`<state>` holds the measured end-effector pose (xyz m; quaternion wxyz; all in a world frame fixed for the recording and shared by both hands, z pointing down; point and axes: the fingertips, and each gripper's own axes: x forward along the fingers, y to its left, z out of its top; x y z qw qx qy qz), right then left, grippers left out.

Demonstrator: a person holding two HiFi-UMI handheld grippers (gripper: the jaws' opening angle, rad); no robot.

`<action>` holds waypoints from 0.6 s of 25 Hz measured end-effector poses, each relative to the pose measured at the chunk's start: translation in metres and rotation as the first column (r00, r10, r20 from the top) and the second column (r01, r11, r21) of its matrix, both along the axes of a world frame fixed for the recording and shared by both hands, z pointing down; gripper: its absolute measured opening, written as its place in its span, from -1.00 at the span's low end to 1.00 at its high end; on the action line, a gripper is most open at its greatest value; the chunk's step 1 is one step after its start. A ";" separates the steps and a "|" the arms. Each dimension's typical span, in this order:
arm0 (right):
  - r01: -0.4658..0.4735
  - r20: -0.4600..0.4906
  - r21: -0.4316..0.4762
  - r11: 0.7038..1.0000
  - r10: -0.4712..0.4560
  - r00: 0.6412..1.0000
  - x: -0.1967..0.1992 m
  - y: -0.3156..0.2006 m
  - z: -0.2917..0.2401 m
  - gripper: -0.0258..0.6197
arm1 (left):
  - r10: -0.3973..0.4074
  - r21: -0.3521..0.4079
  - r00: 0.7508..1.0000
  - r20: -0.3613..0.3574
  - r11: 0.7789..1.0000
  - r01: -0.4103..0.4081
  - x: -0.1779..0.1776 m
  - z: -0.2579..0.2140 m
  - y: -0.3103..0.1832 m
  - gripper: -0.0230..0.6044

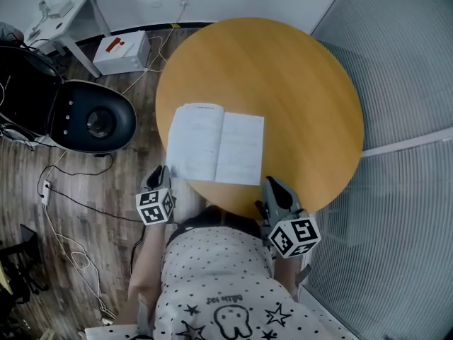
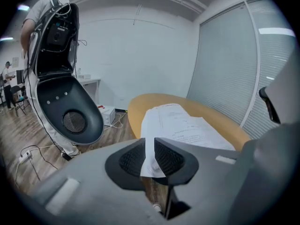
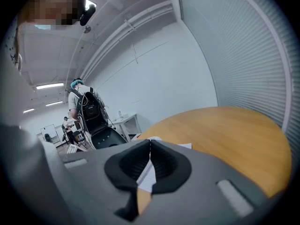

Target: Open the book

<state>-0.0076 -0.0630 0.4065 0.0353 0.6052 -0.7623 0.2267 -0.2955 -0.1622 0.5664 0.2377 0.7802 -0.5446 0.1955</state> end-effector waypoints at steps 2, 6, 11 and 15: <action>-0.005 -0.003 -0.003 1.000 0.005 1.000 0.002 0.002 -0.001 -0.91 | -0.008 0.028 1.000 -0.018 1.000 0.009 0.001 -0.014 -0.004 -0.74; -0.021 -0.008 -0.004 1.000 0.021 1.000 0.015 0.007 0.002 -0.91 | 0.007 0.077 0.999 -0.037 0.997 -0.004 0.016 -0.034 -0.009 -0.86; -0.033 -0.008 -0.006 0.999 0.033 0.999 0.032 0.008 -0.001 -0.91 | 0.047 0.167 0.999 -0.027 0.985 -0.042 0.045 -0.073 -0.019 -0.89; -0.015 -0.015 -0.011 1.000 0.015 1.000 0.053 0.015 0.000 -0.91 | 0.089 0.240 0.996 0.007 0.967 -0.088 0.080 -0.101 -0.017 -0.89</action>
